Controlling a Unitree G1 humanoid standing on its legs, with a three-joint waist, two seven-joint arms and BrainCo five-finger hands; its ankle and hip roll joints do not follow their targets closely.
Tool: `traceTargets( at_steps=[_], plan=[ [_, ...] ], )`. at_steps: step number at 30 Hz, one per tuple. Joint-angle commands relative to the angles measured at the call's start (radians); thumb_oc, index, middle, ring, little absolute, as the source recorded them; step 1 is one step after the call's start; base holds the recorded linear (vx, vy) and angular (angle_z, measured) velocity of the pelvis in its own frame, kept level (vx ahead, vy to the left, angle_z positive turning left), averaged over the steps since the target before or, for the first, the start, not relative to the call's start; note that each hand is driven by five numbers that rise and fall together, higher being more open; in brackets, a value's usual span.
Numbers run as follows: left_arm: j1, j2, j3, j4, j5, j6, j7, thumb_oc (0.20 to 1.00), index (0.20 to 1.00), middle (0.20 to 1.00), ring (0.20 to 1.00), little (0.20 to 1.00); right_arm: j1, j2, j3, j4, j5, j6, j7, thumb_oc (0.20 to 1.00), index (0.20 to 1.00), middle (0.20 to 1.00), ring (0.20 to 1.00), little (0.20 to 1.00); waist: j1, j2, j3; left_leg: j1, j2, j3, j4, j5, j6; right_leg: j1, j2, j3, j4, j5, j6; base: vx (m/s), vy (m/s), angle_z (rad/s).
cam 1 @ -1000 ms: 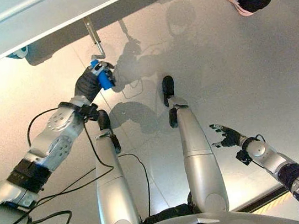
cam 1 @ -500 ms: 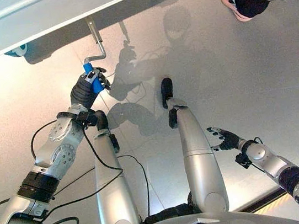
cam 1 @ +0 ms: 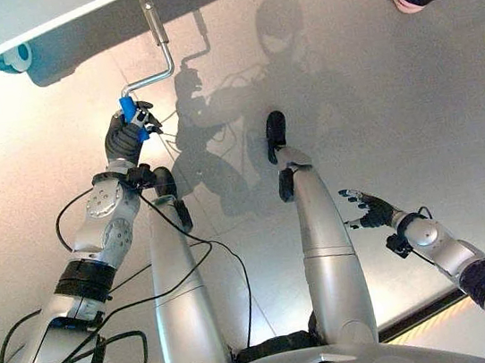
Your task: Raise the hospital bed
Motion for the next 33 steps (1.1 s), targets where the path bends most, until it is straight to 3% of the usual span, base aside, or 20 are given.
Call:
traceTargets(
  at_steps=[1,7,8,15,16,26,30,33],
  plan=[
    [-0.034,0.09,0.066,0.062,0.041,-0.07,0.066,0.2,0.2,0.2,0.2,0.2,0.027,-0.017,0.059,-0.006,0.041,0.007,-0.002,1.0,1.0,1.0,1.0,1.0,-0.022,-0.072,-0.019,0.02,-0.025,0.031,0.034,0.02,0.04,0.019,-0.077,0.156,-0.019,-0.019,0.098,0.03,0.08,-0.08],
    [-0.153,0.061,-0.006,0.214,0.068,-0.04,0.075,0.2,0.2,0.2,0.2,0.2,0.014,-0.015,0.088,-0.037,0.062,0.006,0.001,1.0,1.0,1.0,1.0,1.0,-0.053,-0.095,-0.019,-0.007,-0.025,0.044,0.066,0.019,0.037,-0.031,-0.066,0.187,0.018,-0.018,0.094,0.02,0.001,-0.09],
    [-0.209,0.037,-0.042,0.303,0.09,-0.024,0.074,0.2,0.2,0.2,0.2,0.2,0.005,-0.015,0.116,-0.055,0.063,0.009,0.005,1.0,1.0,1.0,1.0,1.0,-0.07,-0.107,-0.019,-0.015,-0.017,0.05,0.082,0.026,0.033,-0.054,-0.052,0.2,0.053,-0.024,0.09,0.02,-0.038,-0.05],
    [-0.27,-0.005,-0.082,0.402,0.145,0.003,0.073,0.2,0.2,0.2,0.2,0.2,-0.002,-0.026,0.142,-0.087,0.06,0.009,0.016,1.0,1.0,1.0,1.0,1.0,-0.092,-0.125,-0.019,-0.019,-0.005,0.057,0.094,0.042,0.025,-0.089,-0.027,0.212,0.116,-0.042,0.081,0.02,-0.068,-0.07],
    [-0.298,-0.04,-0.111,0.418,0.173,0.007,0.068,0.2,0.2,0.2,0.2,0.2,-0.015,-0.029,0.161,-0.1,0.065,0.01,0.017,1.0,1.0,1.0,1.0,1.0,-0.111,-0.137,-0.019,-0.015,0.01,0.062,0.089,0.058,0.017,-0.101,-0.01,0.217,0.136,-0.043,0.079,0.02,-0.124,-0.08],
    [-0.368,-0.186,-0.203,0.371,0.249,-0.005,0.088,0.2,0.2,0.2,0.2,0.2,-0.067,-0.07,0.208,-0.115,0.029,0.013,0.012,1.0,1.0,1.0,1.0,1.0,-0.155,-0.147,-0.019,0.043,0.068,0.078,0.003,0.12,0.0,-0.117,0.032,0.212,0.16,-0.045,0.065,0.0,-0.145,-0.14],
    [-0.368,-0.227,-0.236,0.291,0.219,-0.023,0.082,0.2,0.2,0.2,0.2,0.2,-0.08,-0.081,0.206,-0.115,0.02,0.017,0.006,1.0,1.0,1.0,1.0,1.0,-0.159,-0.136,-0.019,0.077,0.077,0.089,-0.05,0.139,-0.003,-0.104,0.037,0.21,0.142,-0.037,0.062,-0.01,-0.087,-0.08],
    [-0.376,-0.247,-0.297,0.148,0.181,-0.045,0.062,0.2,0.2,0.2,0.2,0.2,-0.085,-0.103,0.192,-0.117,0.004,0.022,-0.008,1.0,1.0,1.0,1.0,1.0,-0.155,-0.11,-0.019,0.144,0.082,0.108,-0.178,0.174,-0.011,-0.063,0.026,0.202,0.062,-0.023,0.059,-0.03,-0.079,0.01]
  ],
)
